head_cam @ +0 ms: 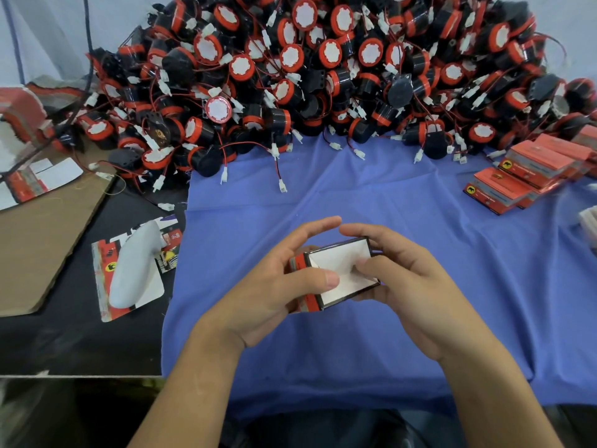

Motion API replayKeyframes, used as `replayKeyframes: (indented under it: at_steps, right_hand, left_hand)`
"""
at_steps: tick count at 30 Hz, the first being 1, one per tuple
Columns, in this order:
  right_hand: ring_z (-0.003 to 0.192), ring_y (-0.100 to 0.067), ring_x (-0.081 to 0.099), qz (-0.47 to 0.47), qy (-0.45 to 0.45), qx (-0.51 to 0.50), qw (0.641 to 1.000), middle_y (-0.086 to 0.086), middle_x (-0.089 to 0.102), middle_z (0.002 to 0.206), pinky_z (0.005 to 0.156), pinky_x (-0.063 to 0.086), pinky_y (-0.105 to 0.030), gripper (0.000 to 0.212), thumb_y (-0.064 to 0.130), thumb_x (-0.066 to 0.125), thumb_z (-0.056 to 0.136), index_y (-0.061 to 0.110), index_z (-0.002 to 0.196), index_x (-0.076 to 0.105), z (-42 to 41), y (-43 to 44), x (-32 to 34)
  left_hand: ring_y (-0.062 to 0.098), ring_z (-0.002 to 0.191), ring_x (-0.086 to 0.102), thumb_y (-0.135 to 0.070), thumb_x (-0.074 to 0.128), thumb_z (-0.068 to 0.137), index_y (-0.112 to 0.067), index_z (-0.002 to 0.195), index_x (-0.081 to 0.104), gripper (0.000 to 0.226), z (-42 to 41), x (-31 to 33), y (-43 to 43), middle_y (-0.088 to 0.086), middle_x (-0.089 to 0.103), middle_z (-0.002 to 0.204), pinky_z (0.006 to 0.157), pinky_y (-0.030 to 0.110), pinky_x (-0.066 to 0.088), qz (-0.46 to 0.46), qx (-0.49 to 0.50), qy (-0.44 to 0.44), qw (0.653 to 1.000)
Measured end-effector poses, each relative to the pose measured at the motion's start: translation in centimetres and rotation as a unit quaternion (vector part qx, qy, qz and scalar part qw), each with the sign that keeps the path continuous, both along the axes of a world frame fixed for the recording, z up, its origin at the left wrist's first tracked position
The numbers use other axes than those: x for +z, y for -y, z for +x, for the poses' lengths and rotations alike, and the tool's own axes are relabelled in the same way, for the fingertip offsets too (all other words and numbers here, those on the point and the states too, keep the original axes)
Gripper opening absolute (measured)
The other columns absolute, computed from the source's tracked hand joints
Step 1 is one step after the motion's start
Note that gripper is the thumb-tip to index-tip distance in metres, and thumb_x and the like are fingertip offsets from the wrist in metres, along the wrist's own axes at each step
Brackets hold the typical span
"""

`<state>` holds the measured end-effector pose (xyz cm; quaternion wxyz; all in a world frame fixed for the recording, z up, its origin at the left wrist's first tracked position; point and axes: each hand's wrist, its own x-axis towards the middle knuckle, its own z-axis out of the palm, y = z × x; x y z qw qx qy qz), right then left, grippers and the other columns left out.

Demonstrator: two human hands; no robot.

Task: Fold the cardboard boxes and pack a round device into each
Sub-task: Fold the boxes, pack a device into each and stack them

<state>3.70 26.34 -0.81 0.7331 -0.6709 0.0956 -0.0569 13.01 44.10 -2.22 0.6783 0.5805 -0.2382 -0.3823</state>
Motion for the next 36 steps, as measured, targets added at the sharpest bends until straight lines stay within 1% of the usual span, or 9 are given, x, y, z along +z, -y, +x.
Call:
replayKeyframes:
  at_steps: [4,10,14,17,21,24,28,31,36]
  right_hand:
    - [0.084,-0.015,0.069,0.013,-0.01,0.026,1.0,0.005,0.068,0.094,0.069,0.055,-0.025,0.027,0.026,0.067,0.084,0.031,0.109,0.076,-0.3,0.0,0.3]
    - [0.082,-0.013,0.064,0.014,0.001,0.045,0.999,0.005,0.068,0.096,0.066,0.053,-0.025,0.024,0.028,0.072,0.086,0.027,0.11,0.074,-0.7,0.0,0.6]
    - [0.086,-0.012,0.063,-0.002,0.007,0.046,0.999,0.004,0.068,0.099,0.067,0.053,-0.025,0.026,0.03,0.073,0.086,0.028,0.112,0.074,-0.7,-0.1,0.8]
    - [0.093,-0.015,0.066,-0.021,-0.003,0.038,0.999,0.006,0.07,0.099,0.071,0.055,-0.027,0.027,0.025,0.075,0.081,0.031,0.108,0.073,-0.8,0.0,0.6]
    - [0.097,-0.023,0.068,-0.018,-0.019,0.01,1.0,0.0,0.072,0.102,0.076,0.059,-0.035,0.03,0.021,0.076,0.077,0.03,0.105,0.073,-0.8,-0.2,-0.1]
    - [0.093,-0.019,0.067,-0.021,-0.013,-0.003,1.0,0.003,0.072,0.099,0.071,0.057,-0.03,0.029,0.022,0.075,0.077,0.03,0.105,0.072,-0.8,-0.7,-0.3]
    - [0.089,-0.009,0.066,-0.059,0.004,-0.033,0.998,0.011,0.072,0.094,0.064,0.055,-0.022,0.025,0.025,0.075,0.077,0.035,0.1,0.072,-0.9,-1.1,-0.4]
    - [0.092,-0.008,0.066,-0.08,0.004,-0.022,0.997,0.012,0.072,0.097,0.067,0.055,-0.022,0.028,0.027,0.075,0.079,0.035,0.106,0.071,-1.0,-1.1,-0.4]
    - [0.099,-0.019,0.066,-0.04,-0.019,0.016,0.999,0.009,0.074,0.102,0.081,0.059,-0.04,0.032,0.026,0.069,0.08,0.031,0.111,0.071,-1.1,-0.7,-0.2]
  left_hand:
    - [0.036,0.117,0.067,-0.025,0.077,0.078,-0.039,0.145,0.052,0.073,0.2,-0.3,-0.3,0.013,0.068,0.133,0.109,0.054,0.049,-0.009,-0.021,-0.016,1.0]
    - [0.035,0.116,0.065,-0.036,0.093,0.067,-0.029,0.142,0.054,0.084,0.0,-0.4,-0.3,0.014,0.065,0.132,0.104,0.05,0.051,-0.039,-0.033,-0.044,0.998]
    - [0.051,0.131,0.053,-0.042,0.094,0.068,-0.012,0.147,0.047,0.097,-0.5,-0.7,0.1,0.023,0.053,0.147,0.112,0.061,0.042,-0.075,-0.034,-0.054,0.995]
    - [0.039,0.118,0.064,-0.05,0.096,0.061,-0.023,0.142,0.053,0.095,-0.2,-0.8,0.0,0.015,0.063,0.136,0.107,0.056,0.048,-0.03,-0.02,-0.042,0.998]
    - [0.03,0.115,0.068,-0.057,0.093,0.064,-0.032,0.135,0.058,0.084,0.0,-1.0,-0.1,0.005,0.068,0.13,0.106,0.052,0.052,0.019,-0.03,-0.025,0.999]
    - [0.031,0.118,0.067,-0.054,0.092,0.067,-0.031,0.137,0.057,0.083,0.0,-1.0,-0.1,0.005,0.067,0.132,0.107,0.049,0.052,0.016,-0.041,-0.028,0.999]
    - [0.038,0.125,0.063,-0.052,0.091,0.071,-0.026,0.142,0.053,0.085,0.1,-1.4,-0.3,0.012,0.063,0.139,0.113,0.056,0.044,0.011,-0.048,-0.038,0.998]
    - [0.033,0.123,0.065,-0.05,0.09,0.073,-0.03,0.142,0.053,0.082,0.2,-1.4,-0.4,0.007,0.065,0.138,0.112,0.055,0.046,0.031,-0.065,-0.026,0.997]
    - [0.037,0.123,0.062,-0.049,0.091,0.069,-0.029,0.146,0.05,0.089,0.2,-1.0,-0.6,0.01,0.061,0.141,0.111,0.07,0.037,0.025,-0.073,-0.016,0.997]
